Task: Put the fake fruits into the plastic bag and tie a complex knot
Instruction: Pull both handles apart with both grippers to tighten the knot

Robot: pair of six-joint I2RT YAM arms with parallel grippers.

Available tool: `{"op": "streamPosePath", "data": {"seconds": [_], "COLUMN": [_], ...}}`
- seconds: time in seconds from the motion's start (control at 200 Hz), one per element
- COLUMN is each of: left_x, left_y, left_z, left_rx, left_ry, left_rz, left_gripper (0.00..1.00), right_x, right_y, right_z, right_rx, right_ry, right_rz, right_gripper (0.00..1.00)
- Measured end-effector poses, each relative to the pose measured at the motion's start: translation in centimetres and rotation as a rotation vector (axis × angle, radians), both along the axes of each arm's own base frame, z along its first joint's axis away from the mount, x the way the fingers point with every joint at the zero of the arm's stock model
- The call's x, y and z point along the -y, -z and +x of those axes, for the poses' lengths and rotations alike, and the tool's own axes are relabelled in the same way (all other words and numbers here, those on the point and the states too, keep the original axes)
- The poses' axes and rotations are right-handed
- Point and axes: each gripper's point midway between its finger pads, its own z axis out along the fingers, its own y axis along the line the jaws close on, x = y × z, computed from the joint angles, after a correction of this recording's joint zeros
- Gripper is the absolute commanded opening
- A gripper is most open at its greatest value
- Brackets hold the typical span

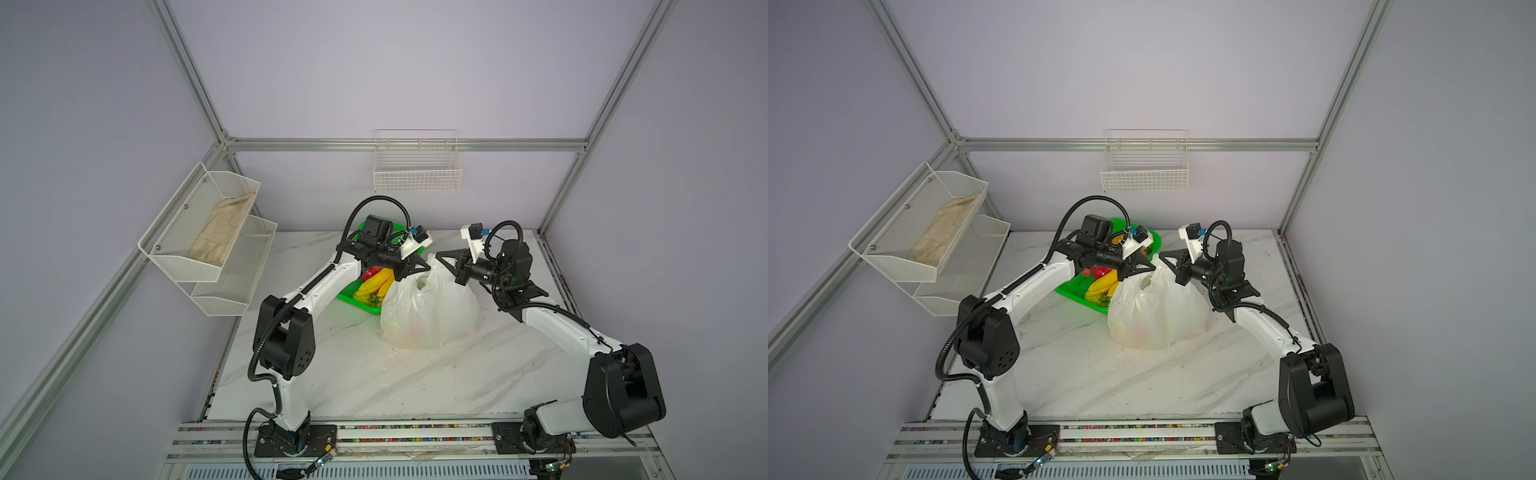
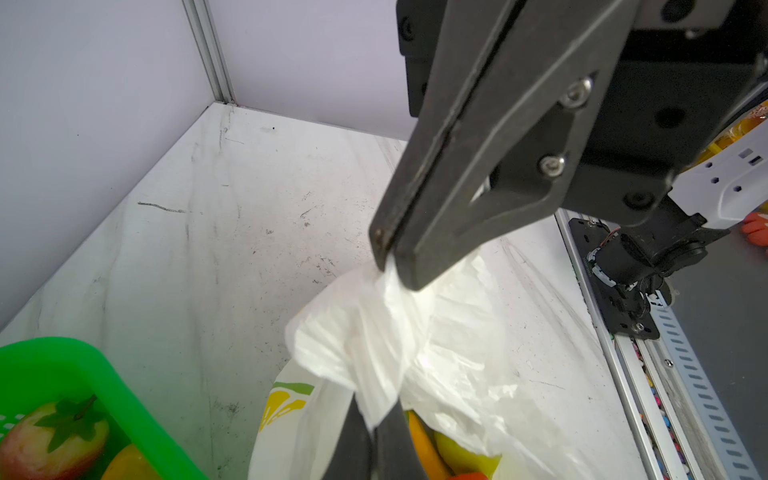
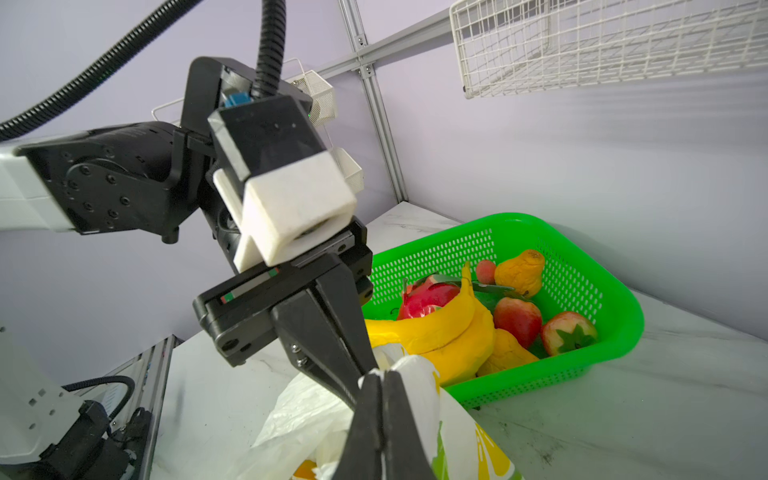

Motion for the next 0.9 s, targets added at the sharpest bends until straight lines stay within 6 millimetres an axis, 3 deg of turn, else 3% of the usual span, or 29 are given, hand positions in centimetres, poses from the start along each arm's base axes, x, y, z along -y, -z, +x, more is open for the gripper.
{"op": "streamPosePath", "data": {"seconds": [0.185,0.215,0.305,0.445,0.675,0.9], "left_x": [0.0,0.0,0.0,0.0,0.0,-0.2], "left_y": [0.0,0.0,0.0,0.0,0.0,-0.4], "left_z": [0.0,0.0,0.0,0.0,-0.2,-0.4], "left_rx": [0.047,0.054,0.070,0.098,0.137,0.167], "left_ry": [0.022,0.025,0.031,0.045,0.066,0.077], "left_rz": [0.008,0.009,0.012,0.014,0.021,0.030], "left_gripper": [0.00,0.00,0.00,0.00,0.00,0.00], "right_x": [0.4,0.5,0.6,0.6,0.3,-0.4], "right_y": [0.8,1.1,1.8,2.6,2.1,2.6], "right_z": [0.1,0.1,0.0,-0.1,-0.2,0.7], "right_rx": [0.028,0.029,0.035,0.039,0.080,0.076], "right_ry": [0.031,0.031,0.029,0.022,-0.012,-0.052], "right_rz": [-0.076,-0.089,-0.125,-0.162,-0.187,-0.204], "right_gripper": [0.33,0.43,0.57,0.69,0.71,0.52]}}
